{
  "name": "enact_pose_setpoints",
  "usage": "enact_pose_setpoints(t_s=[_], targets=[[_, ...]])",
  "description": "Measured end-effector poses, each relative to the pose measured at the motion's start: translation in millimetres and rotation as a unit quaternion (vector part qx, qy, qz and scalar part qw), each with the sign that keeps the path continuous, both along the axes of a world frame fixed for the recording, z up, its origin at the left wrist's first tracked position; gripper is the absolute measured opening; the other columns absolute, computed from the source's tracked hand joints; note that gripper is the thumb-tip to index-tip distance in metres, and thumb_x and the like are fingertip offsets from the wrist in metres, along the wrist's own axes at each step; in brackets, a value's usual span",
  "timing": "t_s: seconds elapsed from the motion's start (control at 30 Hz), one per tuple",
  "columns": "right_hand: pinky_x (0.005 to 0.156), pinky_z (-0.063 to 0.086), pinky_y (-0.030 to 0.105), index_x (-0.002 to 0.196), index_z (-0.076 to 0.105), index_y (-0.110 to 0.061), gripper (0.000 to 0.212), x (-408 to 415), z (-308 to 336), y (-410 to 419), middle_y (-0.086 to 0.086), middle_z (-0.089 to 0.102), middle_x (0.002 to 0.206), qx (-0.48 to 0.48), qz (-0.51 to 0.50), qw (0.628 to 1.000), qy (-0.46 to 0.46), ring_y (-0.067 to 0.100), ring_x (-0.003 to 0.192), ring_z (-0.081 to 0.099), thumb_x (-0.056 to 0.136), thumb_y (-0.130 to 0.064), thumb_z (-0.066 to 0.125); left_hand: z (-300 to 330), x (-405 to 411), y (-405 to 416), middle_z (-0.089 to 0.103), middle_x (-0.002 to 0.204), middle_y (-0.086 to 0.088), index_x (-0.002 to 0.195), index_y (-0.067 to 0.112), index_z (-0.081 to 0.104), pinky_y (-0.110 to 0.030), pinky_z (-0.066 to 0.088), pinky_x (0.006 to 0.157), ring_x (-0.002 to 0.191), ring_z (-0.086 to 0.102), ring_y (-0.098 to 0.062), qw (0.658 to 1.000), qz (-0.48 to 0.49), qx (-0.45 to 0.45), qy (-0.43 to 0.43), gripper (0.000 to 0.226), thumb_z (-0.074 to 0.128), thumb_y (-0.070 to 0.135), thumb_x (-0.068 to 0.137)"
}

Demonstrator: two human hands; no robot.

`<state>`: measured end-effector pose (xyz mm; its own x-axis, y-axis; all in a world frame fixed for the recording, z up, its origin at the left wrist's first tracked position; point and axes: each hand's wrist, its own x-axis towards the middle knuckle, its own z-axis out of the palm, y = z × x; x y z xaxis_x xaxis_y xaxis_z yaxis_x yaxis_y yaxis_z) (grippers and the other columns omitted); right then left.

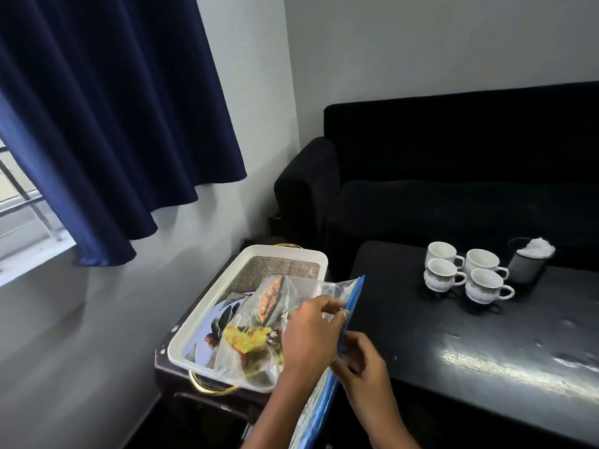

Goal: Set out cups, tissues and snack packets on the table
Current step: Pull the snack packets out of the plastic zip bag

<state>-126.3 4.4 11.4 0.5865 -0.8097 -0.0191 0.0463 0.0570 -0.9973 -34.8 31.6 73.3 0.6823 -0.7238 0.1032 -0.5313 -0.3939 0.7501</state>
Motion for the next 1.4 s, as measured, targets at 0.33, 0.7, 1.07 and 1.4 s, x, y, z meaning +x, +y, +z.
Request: enact_pose_setpoints(t_s=[0.33, 0.7, 1.07, 1.4], targets=[[0.064, 0.052, 0.031, 0.084, 0.065, -0.018, 0.016, 2.6, 12.3, -25.9, 0.003, 0.071, 0.080, 0.114, -0.140, 0.983, -0.040, 0.015, 0.072, 0.067, 0.089, -0.032, 0.059, -3.7, -2.1, -3.3, 0.071, 0.085, 0.009, 0.092, 0.027, 0.067, -0.032, 0.055, 0.068, 0.072, 0.067, -0.012, 0.996, 0.001, 0.036, -0.085, 0.014, 0.061, 0.030, 0.080], [0.054, 0.056, 0.032, 0.068, 0.068, -0.012, 0.018, 19.0, 17.2, -35.6, 0.010, 0.070, 0.066, 0.061, -0.168, 0.984, -0.018, 0.019, 0.059, 0.066, 0.085, -0.012, 0.064, -4.2, -0.7, -4.5, 0.071, 0.085, 0.005, 0.085, 0.023, 0.060, -0.034, 0.051, 0.064, 0.072, 0.066, -0.017, 0.991, -0.015, 0.039, -0.128, 0.020, 0.055, 0.042, 0.090], [0.041, 0.046, 0.016, 0.061, 0.064, -0.014, 0.019, 20.3, 18.9, -32.8, -0.003, 0.067, 0.054, -0.020, -0.220, 0.975, 0.033, 0.003, 0.045, 0.060, 0.079, -0.007, 0.066, -2.0, -3.4, -2.9, 0.064, 0.074, 0.005, 0.076, 0.022, 0.055, -0.032, 0.043, 0.054, 0.062, 0.058, -0.016, 0.988, 0.010, 0.016, -0.151, 0.012, 0.062, 0.027, 0.084], [0.052, 0.044, 0.028, 0.060, 0.059, -0.011, 0.015, 20.0, 28.0, -30.0, -0.003, 0.063, 0.054, -0.103, -0.261, 0.953, 0.111, 0.010, 0.049, 0.056, 0.073, -0.008, 0.067, -1.3, -1.5, -3.4, 0.059, 0.069, 0.001, 0.069, 0.021, 0.047, -0.031, 0.032, 0.052, 0.057, 0.049, -0.017, 0.989, 0.038, -0.005, -0.143, 0.020, 0.063, 0.021, 0.081]])
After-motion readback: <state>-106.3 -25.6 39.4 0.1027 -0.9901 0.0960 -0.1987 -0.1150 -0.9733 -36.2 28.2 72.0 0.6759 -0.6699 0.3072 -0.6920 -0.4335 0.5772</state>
